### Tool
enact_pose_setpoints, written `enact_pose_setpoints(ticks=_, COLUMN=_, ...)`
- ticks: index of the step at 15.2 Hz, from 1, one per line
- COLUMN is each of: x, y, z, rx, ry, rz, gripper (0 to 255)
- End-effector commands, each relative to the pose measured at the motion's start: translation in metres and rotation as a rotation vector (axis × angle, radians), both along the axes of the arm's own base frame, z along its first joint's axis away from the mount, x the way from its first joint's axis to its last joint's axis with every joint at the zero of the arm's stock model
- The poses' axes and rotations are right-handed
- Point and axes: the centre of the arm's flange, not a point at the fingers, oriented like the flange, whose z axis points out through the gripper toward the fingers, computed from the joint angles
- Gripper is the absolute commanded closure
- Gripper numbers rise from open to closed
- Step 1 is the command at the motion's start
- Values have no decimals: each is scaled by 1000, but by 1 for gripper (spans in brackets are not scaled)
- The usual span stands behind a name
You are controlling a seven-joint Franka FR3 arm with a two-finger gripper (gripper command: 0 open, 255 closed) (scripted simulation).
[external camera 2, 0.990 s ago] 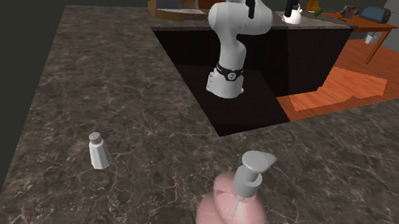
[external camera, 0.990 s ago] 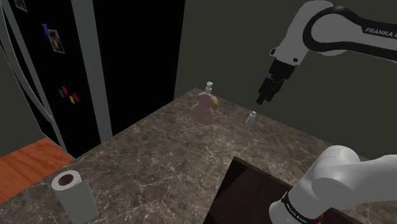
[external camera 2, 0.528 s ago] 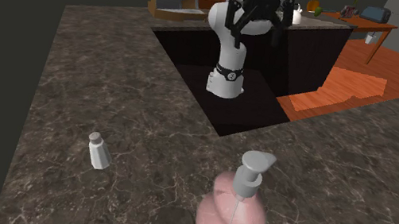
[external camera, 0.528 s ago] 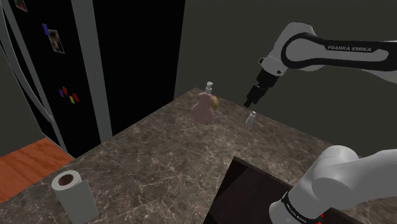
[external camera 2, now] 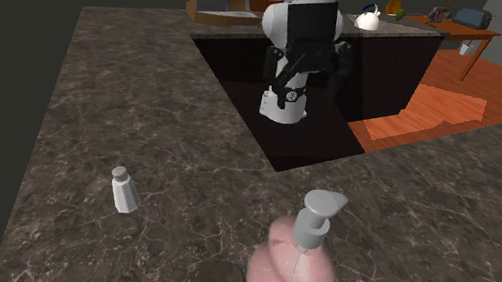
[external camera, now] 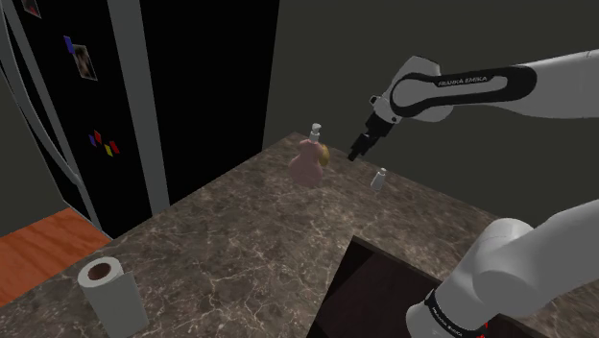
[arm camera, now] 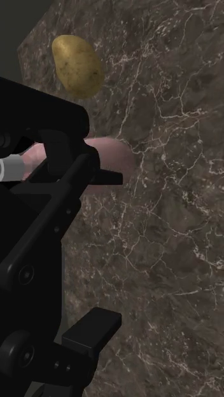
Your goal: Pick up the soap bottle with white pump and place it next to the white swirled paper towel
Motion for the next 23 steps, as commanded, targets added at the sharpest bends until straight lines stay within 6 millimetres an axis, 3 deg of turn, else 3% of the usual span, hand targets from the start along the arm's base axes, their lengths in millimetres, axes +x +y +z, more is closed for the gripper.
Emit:
enact_pose_setpoints(ticks=1, x=15, y=-8, z=-16, rx=-5, ry=-30, rz=14, gripper=0)
enact_pose_setpoints(ticks=14, x=137, y=-59, z=-91, rx=-16, ry=-205, rz=104, gripper=0)
enact_pose_setpoints(ticks=23, x=152, y=-53, z=-127, rx=-16, ry=-205, rz=104, gripper=0)
